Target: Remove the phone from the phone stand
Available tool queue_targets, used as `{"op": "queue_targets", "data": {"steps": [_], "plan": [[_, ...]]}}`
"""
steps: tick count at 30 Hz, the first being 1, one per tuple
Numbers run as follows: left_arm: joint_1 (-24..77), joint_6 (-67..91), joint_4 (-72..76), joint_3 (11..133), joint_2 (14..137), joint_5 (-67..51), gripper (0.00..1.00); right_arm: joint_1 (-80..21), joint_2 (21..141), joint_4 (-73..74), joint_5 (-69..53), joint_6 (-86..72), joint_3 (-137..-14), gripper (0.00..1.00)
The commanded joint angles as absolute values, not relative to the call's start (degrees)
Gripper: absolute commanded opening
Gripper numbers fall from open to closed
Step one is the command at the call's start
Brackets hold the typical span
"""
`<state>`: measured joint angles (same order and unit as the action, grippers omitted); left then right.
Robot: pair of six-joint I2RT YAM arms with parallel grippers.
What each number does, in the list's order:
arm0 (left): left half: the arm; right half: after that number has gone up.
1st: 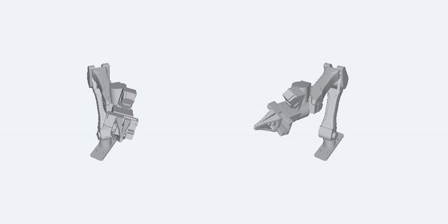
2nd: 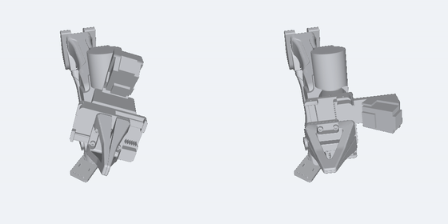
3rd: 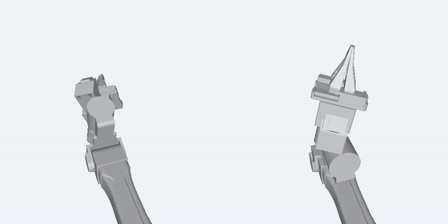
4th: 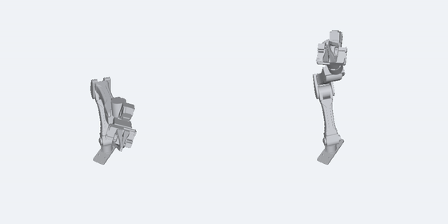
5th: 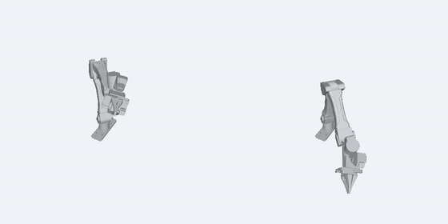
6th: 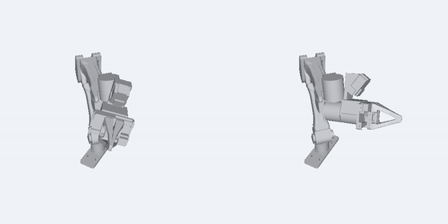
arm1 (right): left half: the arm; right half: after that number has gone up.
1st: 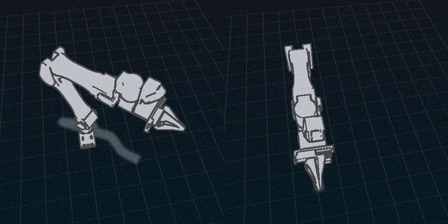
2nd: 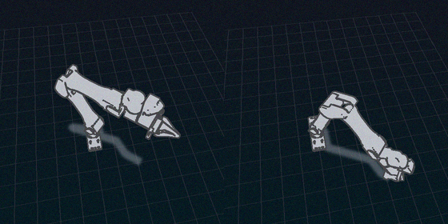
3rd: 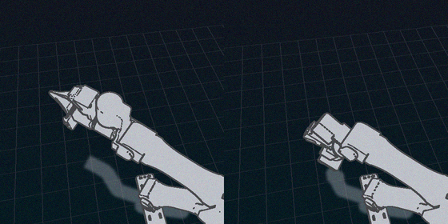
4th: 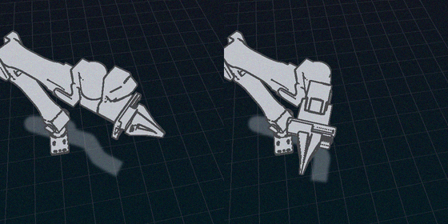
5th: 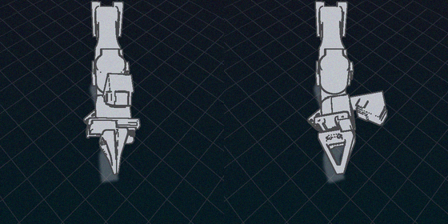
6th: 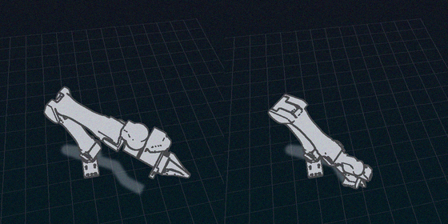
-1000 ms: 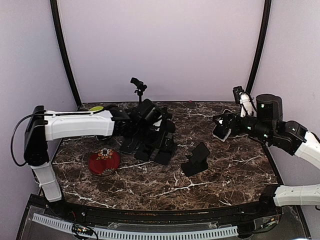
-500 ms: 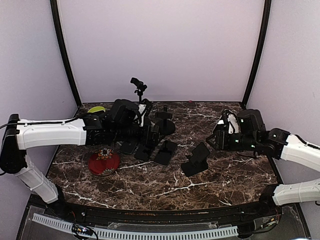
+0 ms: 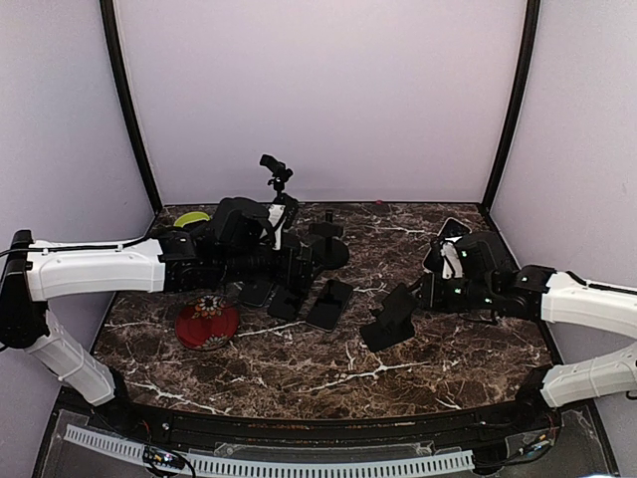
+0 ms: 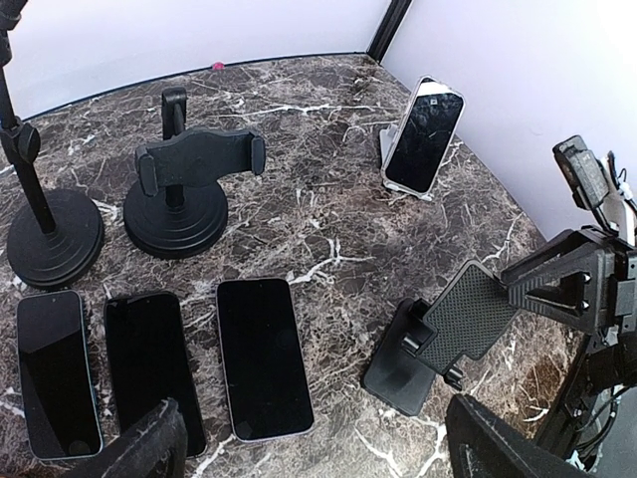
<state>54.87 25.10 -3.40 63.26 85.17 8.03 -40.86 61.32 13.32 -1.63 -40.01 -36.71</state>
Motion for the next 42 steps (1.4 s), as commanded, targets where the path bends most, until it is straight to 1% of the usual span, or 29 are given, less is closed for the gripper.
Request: {"op": "queue_targets", "data": {"steps": [1, 6, 10, 16, 18, 22, 26, 29, 32, 36, 42], "plan": [[54.8, 24.3, -1.7, 62.2, 83.4, 8.8, 0.93, -40.7, 62.8, 8.9, -4.1, -39.8, -36.7, 0.28], [54.8, 23.6, -2.2, 62.6, 83.7, 9.1, 0.93, -40.7, 64.4, 10.0, -3.8, -38.9, -37.7, 0.17], [54.7, 23.3, -2.2, 62.5, 83.4, 9.4, 0.93, -40.6, 65.0, 12.5, -1.9, -36.5, -40.0, 0.0], [54.7, 22.8, -2.1, 61.7, 82.6, 9.8, 0.93, -37.8, 67.3, 15.8, -3.1, -28.8, -46.5, 0.0], [54.6, 22.6, -2.1, 61.2, 82.0, 10.0, 0.93, -35.3, 68.3, 16.7, -6.4, -24.7, -49.6, 0.0], [54.0, 22.2, -1.8, 60.0, 80.3, 10.0, 0.93, -29.2, 72.9, 22.7, -14.7, -14.3, -60.0, 0.0], [52.7, 22.4, -0.2, 57.9, 77.7, 9.8, 0.94, -24.8, 78.9, 23.6, -25.6, -9.8, -68.4, 0.0], [51.8, 22.5, 0.6, 56.7, 75.6, 9.5, 0.97, -24.6, 85.1, 27.1, -31.2, -5.5, -75.9, 0.0], [50.8, 22.2, 1.0, 55.7, 73.6, 9.1, 0.98, -24.2, 92.4, 32.7, -34.5, 1.9, -83.6, 0.0], [49.7, 22.5, 1.9, 54.3, 72.2, 8.2, 0.98, -22.5, 100.0, 37.0, -38.9, 7.6, -92.3, 0.0], [48.6, 22.3, 1.5, 54.0, 71.3, 7.0, 0.98, -20.9, 109.0, 44.7, -40.7, 14.4, -103.8, 0.0]]}}
